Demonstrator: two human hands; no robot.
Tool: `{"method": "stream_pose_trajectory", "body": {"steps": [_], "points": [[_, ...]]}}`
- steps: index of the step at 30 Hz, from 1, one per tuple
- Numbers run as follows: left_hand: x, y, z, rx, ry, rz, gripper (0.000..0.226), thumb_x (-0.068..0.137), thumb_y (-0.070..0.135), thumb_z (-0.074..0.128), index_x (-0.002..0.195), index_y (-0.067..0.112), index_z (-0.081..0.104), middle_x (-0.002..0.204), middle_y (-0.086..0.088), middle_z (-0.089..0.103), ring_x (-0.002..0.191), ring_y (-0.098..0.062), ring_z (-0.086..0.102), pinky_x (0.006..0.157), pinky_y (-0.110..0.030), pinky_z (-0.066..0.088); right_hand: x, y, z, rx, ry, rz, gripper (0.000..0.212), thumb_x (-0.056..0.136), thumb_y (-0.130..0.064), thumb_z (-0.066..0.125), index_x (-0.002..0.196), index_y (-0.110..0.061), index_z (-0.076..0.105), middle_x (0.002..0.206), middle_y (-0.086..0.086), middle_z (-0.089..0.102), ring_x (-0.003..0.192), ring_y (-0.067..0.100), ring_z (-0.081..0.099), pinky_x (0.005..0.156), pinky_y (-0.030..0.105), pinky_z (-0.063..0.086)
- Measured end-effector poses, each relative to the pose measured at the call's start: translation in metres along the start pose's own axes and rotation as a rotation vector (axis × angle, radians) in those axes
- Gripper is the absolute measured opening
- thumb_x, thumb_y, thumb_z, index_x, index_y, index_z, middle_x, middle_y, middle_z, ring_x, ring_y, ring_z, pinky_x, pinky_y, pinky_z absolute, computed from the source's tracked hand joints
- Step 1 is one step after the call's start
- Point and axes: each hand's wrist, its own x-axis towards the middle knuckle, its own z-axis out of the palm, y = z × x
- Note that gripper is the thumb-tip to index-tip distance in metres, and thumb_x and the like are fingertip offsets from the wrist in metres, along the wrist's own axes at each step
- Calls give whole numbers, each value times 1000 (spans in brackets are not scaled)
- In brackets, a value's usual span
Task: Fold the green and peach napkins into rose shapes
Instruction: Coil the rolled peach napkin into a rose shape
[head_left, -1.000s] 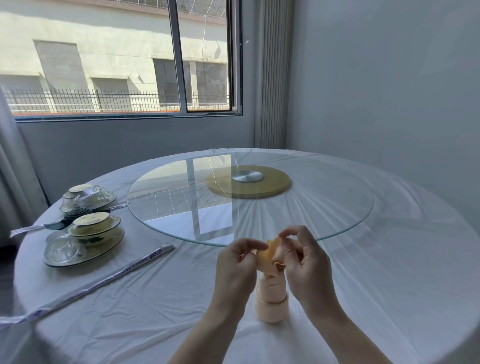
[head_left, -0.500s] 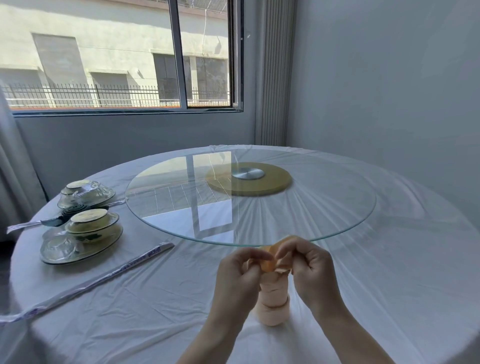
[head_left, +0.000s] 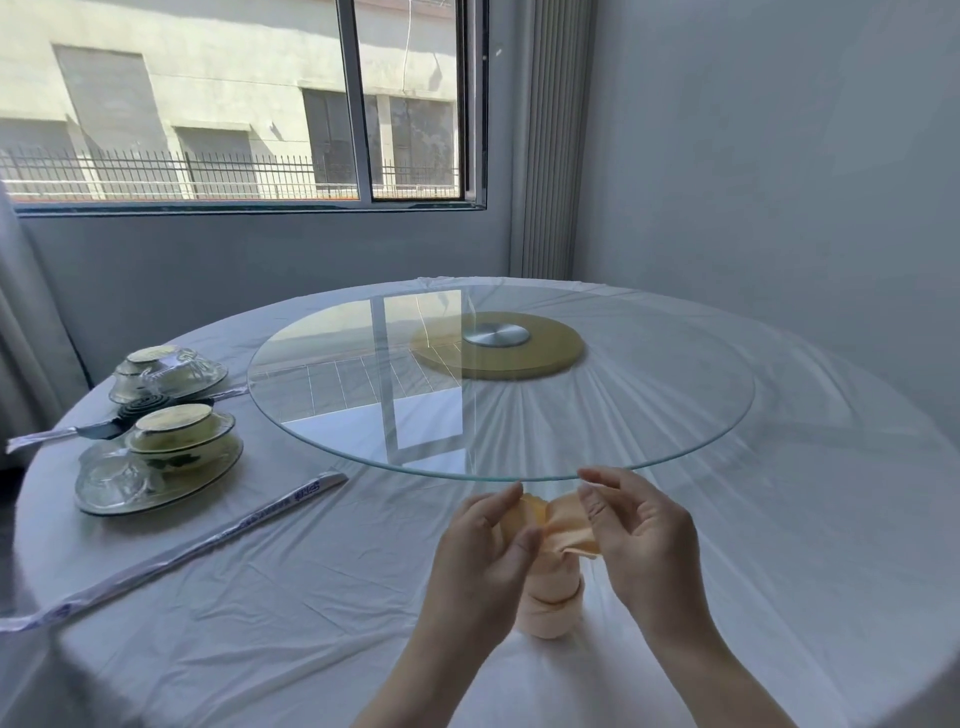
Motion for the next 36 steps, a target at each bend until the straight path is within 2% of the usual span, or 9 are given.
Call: {"method": "stream_pose_trajectory", "body": {"steps": [4, 10, 14, 16, 18, 21, 25, 29, 36], "points": [[-6, -7, -2, -51, -39, -36, 42, 78, 20, 70, 119, 20, 60, 110, 14, 59, 98, 8, 57, 87, -10, 43, -8, 7, -6, -87, 18, -65, 23, 85, -12, 64, 91, -33, 66, 71, -13, 70, 67, -2, 64, 61, 12, 48], [-10, -31, -11, -18, -40, -86, 40, 84, -2, 62, 104, 33, 63, 107, 12, 61, 91, 3, 60, 82, -12, 43, -20, 34, -25, -167, -24, 71, 25, 86, -11, 62, 87, -36, 64, 61, -10, 66, 59, 3, 60, 53, 13, 42], [-7, -40, -8, 15, -110, -96, 37, 86, -5, 57, 111, 21, 65, 108, 10, 60, 95, 8, 58, 81, -5, 40, -27, 41, -28, -190, -70, 111, 24, 87, -14, 61, 87, -38, 64, 69, -24, 65, 65, 0, 60, 58, 9, 42], [-6, -40, -7, 47, -148, -75, 42, 87, -9, 53, 115, 21, 61, 109, 8, 57, 96, 11, 56, 81, -4, 38, -25, 39, -31, -114, -113, 144, 24, 88, -14, 61, 90, -38, 65, 74, -21, 68, 68, 1, 64, 66, 18, 50], [-8, -38, -6, 75, -182, -53, 55, 86, -11, 49, 111, 38, 58, 110, 11, 54, 99, 11, 52, 85, -4, 37, -21, 31, -34, 31, -179, 196, 27, 87, -8, 61, 96, -32, 67, 77, -10, 73, 74, 8, 69, 72, 25, 53], [-9, -29, -8, 182, -247, -28, 67, 80, -8, 45, 103, 53, 56, 113, 18, 45, 105, 14, 45, 89, -3, 33, -14, 16, -38, 209, -270, 243, 26, 84, 4, 61, 93, -19, 70, 79, -1, 74, 77, 12, 70, 67, 16, 52], [3, -8, -13, 353, -325, 1, 43, 85, 3, 47, 102, 38, 65, 115, 17, 44, 111, 1, 44, 97, -17, 34, -6, 6, -39, 246, -298, 243, 23, 83, 3, 63, 90, -18, 71, 81, 2, 74, 76, 14, 70, 65, 17, 51], [20, 7, -12, 421, -320, -12, 16, 88, 31, 55, 97, 32, 67, 96, 15, 64, 93, -2, 58, 84, -26, 47, -2, 5, -39, 199, -290, 216, 21, 79, -7, 70, 95, -21, 70, 83, 1, 74, 79, 16, 70, 69, 21, 54], [29, 10, -4, 457, -335, -24, 11, 87, 28, 60, 86, 29, 72, 71, 20, 60, 70, 4, 55, 65, -14, 41, -7, 4, -36, 123, -333, 205, 23, 83, -5, 66, 93, -25, 71, 84, -6, 74, 83, 9, 70, 81, 30, 55]]}}
